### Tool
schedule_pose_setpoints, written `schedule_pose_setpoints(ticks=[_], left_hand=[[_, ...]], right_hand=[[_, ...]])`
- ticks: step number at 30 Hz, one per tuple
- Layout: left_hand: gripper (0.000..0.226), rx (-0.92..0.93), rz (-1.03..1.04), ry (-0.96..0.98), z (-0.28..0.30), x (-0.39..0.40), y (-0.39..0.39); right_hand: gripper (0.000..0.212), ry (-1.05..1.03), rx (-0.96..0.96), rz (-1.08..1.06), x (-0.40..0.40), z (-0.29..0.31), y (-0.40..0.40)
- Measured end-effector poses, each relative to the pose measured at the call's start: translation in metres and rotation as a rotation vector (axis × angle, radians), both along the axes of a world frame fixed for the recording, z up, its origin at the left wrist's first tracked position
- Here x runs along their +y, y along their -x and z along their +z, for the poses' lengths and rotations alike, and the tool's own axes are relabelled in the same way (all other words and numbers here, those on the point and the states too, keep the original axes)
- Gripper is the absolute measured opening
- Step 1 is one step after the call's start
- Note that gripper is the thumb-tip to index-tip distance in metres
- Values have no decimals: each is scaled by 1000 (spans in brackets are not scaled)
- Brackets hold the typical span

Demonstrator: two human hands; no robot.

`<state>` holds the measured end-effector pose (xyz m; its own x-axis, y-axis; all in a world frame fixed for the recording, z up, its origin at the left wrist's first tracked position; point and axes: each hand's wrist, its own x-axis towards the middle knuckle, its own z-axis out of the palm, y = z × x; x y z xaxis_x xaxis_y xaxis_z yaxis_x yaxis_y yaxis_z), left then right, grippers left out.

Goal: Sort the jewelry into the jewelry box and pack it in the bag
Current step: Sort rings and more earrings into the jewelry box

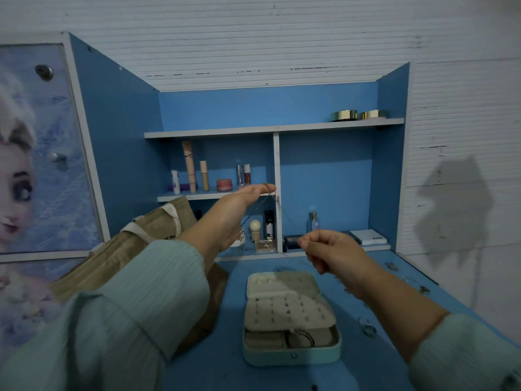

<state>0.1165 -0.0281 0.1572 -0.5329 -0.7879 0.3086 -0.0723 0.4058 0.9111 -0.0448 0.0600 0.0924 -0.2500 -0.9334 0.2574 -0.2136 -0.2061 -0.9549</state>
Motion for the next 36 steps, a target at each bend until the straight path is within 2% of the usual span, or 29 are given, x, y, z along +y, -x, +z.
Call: schedule_pose_setpoints(ticks=[6, 13, 18, 22, 26, 29, 32, 34, 36], left_hand=[[28, 74, -85, -105, 2, 4, 5], [26, 82, -365, -331, 7, 9, 9], [23, 66, -462, -389, 7, 10, 6], [28, 173, -395, -430, 3, 4, 5], [25, 433, -366, -487, 1, 2, 1], [27, 589, -350, -515, 1, 0, 0], [28, 678, -312, -530, -1, -3, -1], [27, 687, -296, -544, -3, -4, -3], [25, 602, -293, -522, -6, -3, -5]], right_hand=[[14, 31, 59, -22, 1, 17, 1], [10, 108, 51, -85, -7, 41, -4], [7, 119, 113, -118, -5, 55, -6], [4, 25, 148, -111, -4, 61, 1], [8, -129, 96, -83, -4, 50, 12], [16, -228, 5, -9, -3, 38, 17], [18, -265, -247, 100, -1, 26, 21], [18, -248, -433, 149, 0, 21, 22], [19, -240, -541, 152, -2, 21, 20]])
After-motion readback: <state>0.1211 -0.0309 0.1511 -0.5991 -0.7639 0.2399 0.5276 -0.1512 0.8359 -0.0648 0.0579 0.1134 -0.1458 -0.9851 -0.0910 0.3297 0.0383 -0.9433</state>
